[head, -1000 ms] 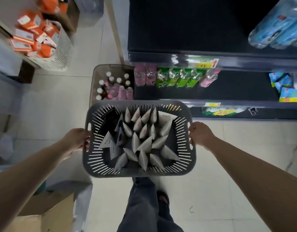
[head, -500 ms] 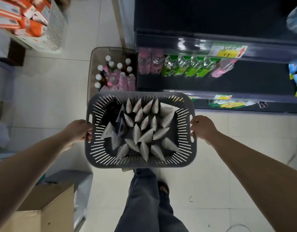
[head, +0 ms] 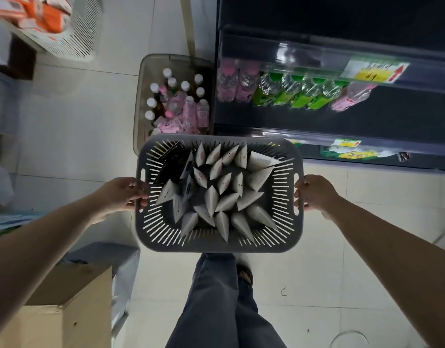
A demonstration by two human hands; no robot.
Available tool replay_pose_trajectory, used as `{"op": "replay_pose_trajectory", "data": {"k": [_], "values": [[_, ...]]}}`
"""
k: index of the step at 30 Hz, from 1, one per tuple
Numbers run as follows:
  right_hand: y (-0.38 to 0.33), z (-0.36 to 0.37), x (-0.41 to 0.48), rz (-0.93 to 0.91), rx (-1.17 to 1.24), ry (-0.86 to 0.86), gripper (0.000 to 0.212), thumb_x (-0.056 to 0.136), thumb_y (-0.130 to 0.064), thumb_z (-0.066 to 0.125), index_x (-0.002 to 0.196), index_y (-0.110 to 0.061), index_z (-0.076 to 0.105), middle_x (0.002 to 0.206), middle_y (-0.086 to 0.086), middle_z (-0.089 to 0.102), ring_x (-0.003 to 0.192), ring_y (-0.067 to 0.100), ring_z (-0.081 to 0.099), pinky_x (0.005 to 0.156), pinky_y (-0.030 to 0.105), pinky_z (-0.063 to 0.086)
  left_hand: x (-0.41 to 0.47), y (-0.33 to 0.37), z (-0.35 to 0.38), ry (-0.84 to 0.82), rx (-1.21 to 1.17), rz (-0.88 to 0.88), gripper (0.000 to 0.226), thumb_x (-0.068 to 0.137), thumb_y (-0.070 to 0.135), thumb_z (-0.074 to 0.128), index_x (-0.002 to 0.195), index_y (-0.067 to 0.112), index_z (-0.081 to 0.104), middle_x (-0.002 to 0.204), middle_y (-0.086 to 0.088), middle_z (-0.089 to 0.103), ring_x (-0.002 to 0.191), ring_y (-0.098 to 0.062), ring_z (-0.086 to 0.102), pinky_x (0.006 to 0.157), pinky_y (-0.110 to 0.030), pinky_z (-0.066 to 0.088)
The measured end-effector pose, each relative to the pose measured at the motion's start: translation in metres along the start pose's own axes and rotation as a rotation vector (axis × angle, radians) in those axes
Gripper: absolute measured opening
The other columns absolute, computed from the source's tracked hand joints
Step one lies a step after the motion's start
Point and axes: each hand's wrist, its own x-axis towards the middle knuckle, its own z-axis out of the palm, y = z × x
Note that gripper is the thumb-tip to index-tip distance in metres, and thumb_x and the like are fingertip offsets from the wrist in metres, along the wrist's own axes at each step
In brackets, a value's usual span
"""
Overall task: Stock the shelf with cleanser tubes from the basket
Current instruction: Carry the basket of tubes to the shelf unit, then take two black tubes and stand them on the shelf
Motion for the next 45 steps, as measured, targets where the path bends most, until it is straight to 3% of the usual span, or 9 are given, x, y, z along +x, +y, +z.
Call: {"op": "replay_pose_trajectory", "data": {"k": [8, 13, 17, 21, 23, 25, 28, 37, 45], "values": [[-0.005, 0.001, -0.004, 0.039, 0.035, 0.015, 0.019, 0.094, 0.004, 0.036, 0.091, -0.004, 0.053, 0.071, 0.013, 0.054, 0.054, 0.025, 0.051, 0.056, 0.029, 0.046, -0.001, -0.004, -0.004, -0.041, -0.055, 0.041, 0.018, 0.092, -0.002, 0.054, 0.107, 0.002, 0.062, 0.099, -0.019, 0.068, 0.092, -0.030, 0.068, 0.073, -0.029, 0.055], [-0.012, -0.006, -0.019, -0.036, -0.144, 0.069, 0.016, 0.082, -0.006, 0.056, 0.098, -0.007, 0.057, 0.102, 0.013, 0.065, 0.091, 0.033, 0.065, 0.086, 0.048, 0.054, -0.013, 0.001, 0.003, 0.067, 0.029, 0.042, 0.024, 0.088, 0.001, 0.061, 0.112, 0.001, 0.061, 0.107, -0.019, 0.067, 0.095, -0.032, 0.066, 0.089, -0.042, 0.053], [-0.048, -0.011, -0.049, -0.325, -0.432, 0.122, 0.023, 0.090, -0.010, 0.047, 0.106, -0.011, 0.065, 0.114, 0.006, 0.066, 0.106, 0.027, 0.060, 0.093, 0.034, 0.046, -0.034, 0.011, 0.008, 0.303, 0.212, 0.112, 0.029, 0.086, 0.017, 0.064, 0.112, 0.006, 0.063, 0.113, -0.010, 0.067, 0.101, -0.026, 0.063, 0.094, -0.038, 0.048], [-0.092, 0.013, -0.072, -0.535, -0.629, -0.014, 0.024, 0.096, -0.012, 0.043, 0.107, -0.010, 0.064, 0.113, 0.006, 0.067, 0.104, 0.023, 0.060, 0.081, 0.027, 0.044, -0.060, 0.021, 0.019, 0.537, 0.163, 0.314, 0.025, 0.087, 0.027, 0.062, 0.108, 0.015, 0.063, 0.106, -0.002, 0.065, 0.096, -0.018, 0.061, 0.089, -0.034, 0.049], [-0.112, 0.033, -0.075, -0.639, -0.680, -0.066, 0.023, 0.097, -0.016, 0.045, 0.111, -0.016, 0.064, 0.112, 0.000, 0.067, 0.101, 0.017, 0.062, 0.072, 0.014, 0.043, -0.065, 0.022, 0.031, 0.556, 0.161, 0.351, 0.027, 0.086, 0.028, 0.062, 0.111, 0.019, 0.061, 0.106, -0.001, 0.063, 0.098, -0.020, 0.061, 0.089, -0.036, 0.050], [-0.130, 0.056, -0.072, -0.777, -0.741, -0.142, 0.024, 0.096, -0.016, 0.047, 0.115, -0.017, 0.062, 0.113, -0.001, 0.065, 0.103, 0.016, 0.061, 0.069, 0.011, 0.039, -0.067, 0.024, 0.043, 0.557, 0.183, 0.316, 0.033, 0.086, 0.028, 0.061, 0.118, 0.019, 0.059, 0.114, -0.002, 0.063, 0.105, -0.022, 0.059, 0.092, -0.035, 0.047], [-0.154, 0.092, -0.066, -0.902, -0.858, -0.283, 0.029, 0.096, -0.014, 0.046, 0.123, -0.015, 0.056, 0.124, 0.001, 0.060, 0.115, 0.017, 0.056, 0.092, 0.026, 0.044, -0.063, 0.025, 0.060, 0.581, 0.225, 0.203, 0.040, 0.090, 0.033, 0.055, 0.128, 0.022, 0.053, 0.125, 0.000, 0.059, 0.114, -0.022, 0.055, 0.093, -0.031, 0.042], [-0.196, 0.164, -0.020, -1.398, -1.361, -0.262, 0.040, 0.090, -0.004, 0.051, 0.129, -0.006, 0.047, 0.127, 0.009, 0.053, 0.117, 0.023, 0.052, 0.099, 0.032, 0.044, -0.001, 0.035, 0.080, 0.632, 0.264, 0.040, 0.029, 0.091, 0.023, 0.051, 0.119, 0.021, 0.053, 0.120, 0.002, 0.058, 0.106, -0.023, 0.059, 0.082, -0.037, 0.052], [-0.194, 0.203, -0.002, -1.376, -1.543, -0.147, 0.029, 0.094, -0.002, 0.039, 0.120, -0.007, 0.052, 0.119, 0.011, 0.059, 0.110, 0.025, 0.058, 0.087, 0.035, 0.048, 0.040, 0.043, 0.091, 0.682, 0.511, -0.058, 0.027, 0.090, 0.006, 0.045, 0.115, 0.015, 0.053, 0.108, -0.003, 0.064, 0.098, -0.024, 0.064, 0.067, -0.034, 0.049]]}}
